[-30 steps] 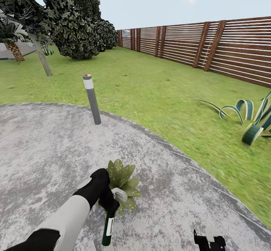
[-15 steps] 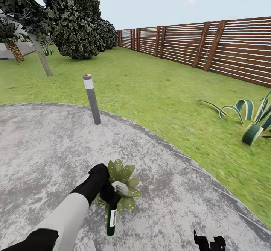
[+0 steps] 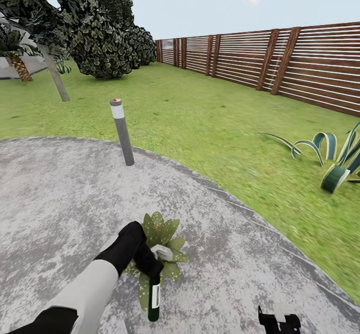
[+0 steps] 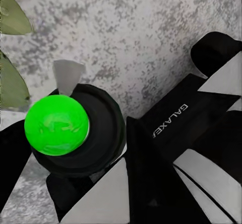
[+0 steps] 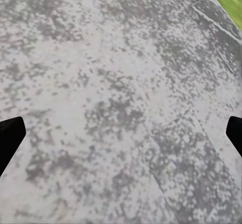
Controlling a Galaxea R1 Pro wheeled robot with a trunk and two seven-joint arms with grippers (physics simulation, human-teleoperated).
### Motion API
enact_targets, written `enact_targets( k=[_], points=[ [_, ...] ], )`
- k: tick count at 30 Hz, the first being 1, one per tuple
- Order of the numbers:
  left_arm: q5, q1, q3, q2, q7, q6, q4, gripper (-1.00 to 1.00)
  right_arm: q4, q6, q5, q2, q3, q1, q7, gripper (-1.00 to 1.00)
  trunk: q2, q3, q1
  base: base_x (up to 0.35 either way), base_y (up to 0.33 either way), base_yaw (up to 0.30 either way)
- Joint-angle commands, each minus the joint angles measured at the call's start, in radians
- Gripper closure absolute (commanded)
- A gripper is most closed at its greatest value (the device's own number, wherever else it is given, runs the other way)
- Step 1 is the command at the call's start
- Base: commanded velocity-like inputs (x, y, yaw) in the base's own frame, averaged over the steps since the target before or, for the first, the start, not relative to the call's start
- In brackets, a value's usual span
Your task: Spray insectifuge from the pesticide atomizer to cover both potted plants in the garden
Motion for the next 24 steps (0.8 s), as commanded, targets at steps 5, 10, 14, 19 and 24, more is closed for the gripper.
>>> enact_targets(
  k=[5,10,14,19,24],
  points=[
    [-0.011,-0.020,0.000,0.007,-0.009,0.021,0.003,1.00,0.001,-0.003,0.011,0.000,-0.008,-0.001,-0.003,-1.00,0.000,-0.001,0.000,0.000,0.000,0.000],
    [-0.013,-0.100,0.000,0.009,-0.009,0.024,0.116,1.00,-0.001,-0.003,0.010,0.000,-0.008,-0.001,-0.003,-1.00,0.000,-0.001,0.000,0.000,0.000,0.000],
    [-0.015,-0.109,-0.004,0.012,-0.009,0.023,0.140,1.00,-0.003,-0.003,0.009,0.002,-0.007,-0.001,-0.003,-1.00,0.000,-0.001,0.000,0.000,0.000,0.000],
    [-0.018,-0.099,-0.005,0.012,-0.004,0.021,0.136,1.00,-0.003,-0.003,0.009,0.004,-0.006,-0.001,-0.003,-1.00,0.000,-0.001,0.000,0.000,0.000,0.180],
    [-0.019,-0.100,-0.007,0.009,-0.001,0.021,0.129,1.00,-0.003,-0.003,0.009,0.004,-0.008,-0.001,-0.003,-1.00,0.000,-0.001,0.000,0.014,0.000,0.162]
  ],
)
